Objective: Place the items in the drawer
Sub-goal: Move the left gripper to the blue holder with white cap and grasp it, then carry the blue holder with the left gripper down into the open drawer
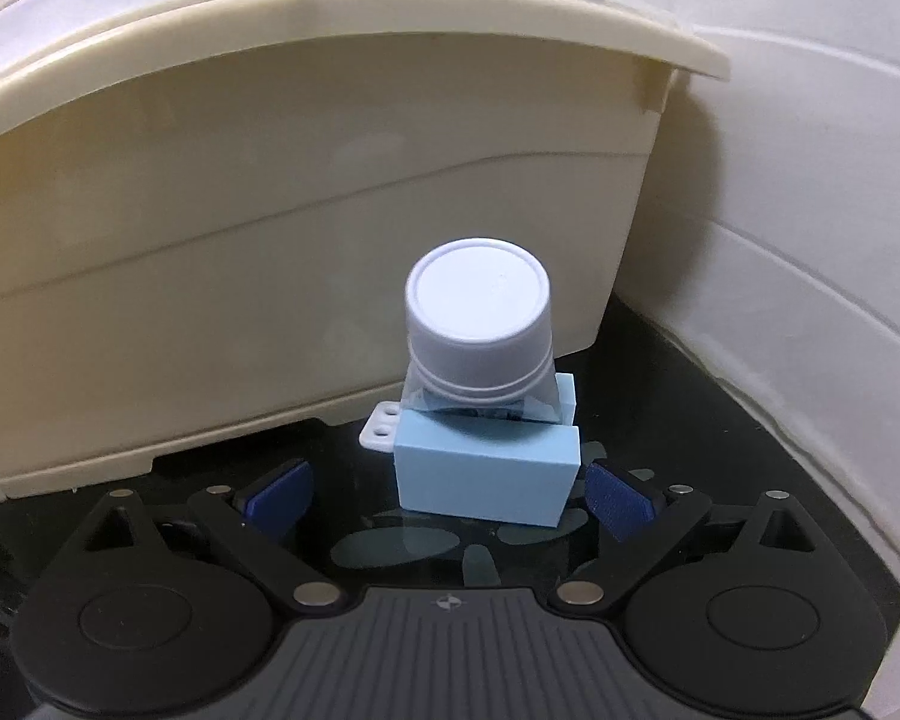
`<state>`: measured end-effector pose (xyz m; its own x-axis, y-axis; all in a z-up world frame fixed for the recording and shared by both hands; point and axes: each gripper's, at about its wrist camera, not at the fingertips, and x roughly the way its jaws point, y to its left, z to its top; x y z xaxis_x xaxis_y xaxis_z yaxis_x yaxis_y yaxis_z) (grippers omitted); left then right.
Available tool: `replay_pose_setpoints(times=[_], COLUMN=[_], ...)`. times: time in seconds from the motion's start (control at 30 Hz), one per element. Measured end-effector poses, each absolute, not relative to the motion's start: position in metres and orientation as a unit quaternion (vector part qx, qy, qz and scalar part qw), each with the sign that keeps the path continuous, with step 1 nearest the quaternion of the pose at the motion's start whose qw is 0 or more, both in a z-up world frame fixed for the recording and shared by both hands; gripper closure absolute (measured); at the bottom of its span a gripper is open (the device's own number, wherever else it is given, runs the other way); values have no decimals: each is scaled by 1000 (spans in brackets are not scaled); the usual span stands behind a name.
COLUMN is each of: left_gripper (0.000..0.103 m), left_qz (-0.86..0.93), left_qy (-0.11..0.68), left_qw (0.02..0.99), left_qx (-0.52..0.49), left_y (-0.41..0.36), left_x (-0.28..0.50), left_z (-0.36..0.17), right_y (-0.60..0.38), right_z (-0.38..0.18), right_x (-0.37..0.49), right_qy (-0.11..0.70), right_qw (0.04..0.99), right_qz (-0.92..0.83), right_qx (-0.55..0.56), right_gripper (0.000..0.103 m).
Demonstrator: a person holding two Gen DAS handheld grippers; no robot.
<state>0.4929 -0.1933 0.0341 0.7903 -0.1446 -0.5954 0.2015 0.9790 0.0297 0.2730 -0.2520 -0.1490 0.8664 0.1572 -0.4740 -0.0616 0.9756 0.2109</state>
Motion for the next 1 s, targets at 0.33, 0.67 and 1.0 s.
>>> replay_pose_setpoints(times=[0.33,0.67,1.0], left_gripper=[33,34,34], left_qz=[-88,-117,-168], left_qy=[307,310,296], left_qw=[946,942,939], left_qx=[44,49,42], left_y=[-198,-188,-150], left_x=[493,472,417], left_z=[41,45,59], right_y=[-256,-257,-248], right_z=[-150,-148,-143], right_x=[273,270,272], right_qy=[254,254,254], right_qw=[960,961,963], right_qz=[49,44,50], right_qx=[107,99,80], right_gripper=[0,0,0])
